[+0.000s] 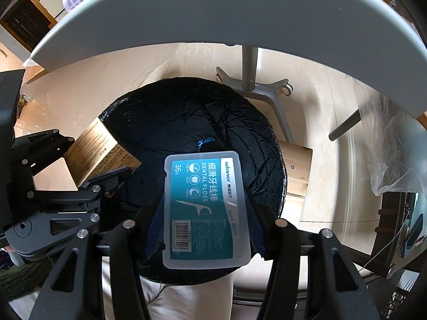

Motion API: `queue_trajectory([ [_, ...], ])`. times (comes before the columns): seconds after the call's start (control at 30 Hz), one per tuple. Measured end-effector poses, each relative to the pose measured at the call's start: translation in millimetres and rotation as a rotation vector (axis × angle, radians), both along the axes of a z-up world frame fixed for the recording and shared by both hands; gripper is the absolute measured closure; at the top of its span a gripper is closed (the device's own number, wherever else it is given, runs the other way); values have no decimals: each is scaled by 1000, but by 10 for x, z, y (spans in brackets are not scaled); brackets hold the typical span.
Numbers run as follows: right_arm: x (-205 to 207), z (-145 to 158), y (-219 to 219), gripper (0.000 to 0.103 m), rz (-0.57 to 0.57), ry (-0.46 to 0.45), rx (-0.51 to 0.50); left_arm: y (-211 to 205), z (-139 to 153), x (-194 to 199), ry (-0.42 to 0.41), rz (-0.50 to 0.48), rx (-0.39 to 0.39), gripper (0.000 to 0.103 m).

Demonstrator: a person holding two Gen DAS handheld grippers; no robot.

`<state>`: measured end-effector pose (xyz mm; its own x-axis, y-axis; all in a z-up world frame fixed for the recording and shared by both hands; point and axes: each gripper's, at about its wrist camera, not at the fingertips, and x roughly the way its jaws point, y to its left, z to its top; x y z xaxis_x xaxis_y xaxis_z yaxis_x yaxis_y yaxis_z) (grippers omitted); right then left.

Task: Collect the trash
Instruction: 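Open both tools to drop the floss case and cardboard box into the bin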

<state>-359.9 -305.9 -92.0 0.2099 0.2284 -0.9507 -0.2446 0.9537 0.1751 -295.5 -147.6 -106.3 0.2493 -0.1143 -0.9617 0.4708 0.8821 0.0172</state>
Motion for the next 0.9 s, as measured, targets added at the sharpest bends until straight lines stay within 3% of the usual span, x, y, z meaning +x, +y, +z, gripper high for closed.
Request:
queue_trajectory([
  [0.47, 85, -65, -25, 49, -9, 16, -12, -67, -34, 46, 6, -18, 8, 55],
  [0.57, 97, -60, -45, 49, -16, 14, -10, -55, -2, 52, 16, -25, -50, 54],
  [0.6, 101, -61, -60, 48, -22, 12, -7, -45, 11, 58, 17, -23, -70, 49],
  [0.63, 105, -54, -89, 40, -35, 8, -1, -33, 26, 65, 14, -15, -82, 39],
  [0.7, 98, -30, -156, 31, -66, 2, 12, 8, 61, 80, 4, 7, -99, 32],
  [0.9, 17, 119, -394, 30, -137, 3, 60, 122, 227, 17, 6, 33, -119, 32],
])
